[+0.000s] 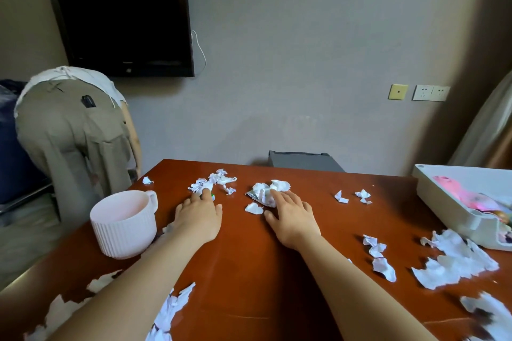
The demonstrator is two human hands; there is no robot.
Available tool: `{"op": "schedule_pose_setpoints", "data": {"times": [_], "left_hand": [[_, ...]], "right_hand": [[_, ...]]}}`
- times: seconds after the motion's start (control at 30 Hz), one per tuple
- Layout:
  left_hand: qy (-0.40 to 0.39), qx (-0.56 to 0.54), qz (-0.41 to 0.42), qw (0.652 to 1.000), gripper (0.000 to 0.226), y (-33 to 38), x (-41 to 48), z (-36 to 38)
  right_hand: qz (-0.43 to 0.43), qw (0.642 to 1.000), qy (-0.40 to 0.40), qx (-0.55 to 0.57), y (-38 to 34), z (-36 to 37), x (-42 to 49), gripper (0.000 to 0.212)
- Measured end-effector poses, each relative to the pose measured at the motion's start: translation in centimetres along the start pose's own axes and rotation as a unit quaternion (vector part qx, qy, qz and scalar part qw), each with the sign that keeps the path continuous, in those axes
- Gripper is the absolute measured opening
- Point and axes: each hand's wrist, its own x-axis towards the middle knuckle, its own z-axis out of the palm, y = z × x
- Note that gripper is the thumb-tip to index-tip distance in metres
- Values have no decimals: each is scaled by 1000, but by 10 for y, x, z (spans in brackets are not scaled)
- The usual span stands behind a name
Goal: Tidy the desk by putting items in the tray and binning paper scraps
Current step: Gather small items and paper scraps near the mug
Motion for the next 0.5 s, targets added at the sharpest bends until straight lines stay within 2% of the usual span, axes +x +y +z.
{"op": "schedule_pose_setpoints", "data": {"times": [0.3,0.5], "left_hand": [[47,-39,84,995,47,8,-15,0],[6,-77,107,991,43,5,-37,-13]], "right_hand": [[-7,997,72,32,-2,1,-10,45],[31,991,114,56,0,-4,-35,35]]}}
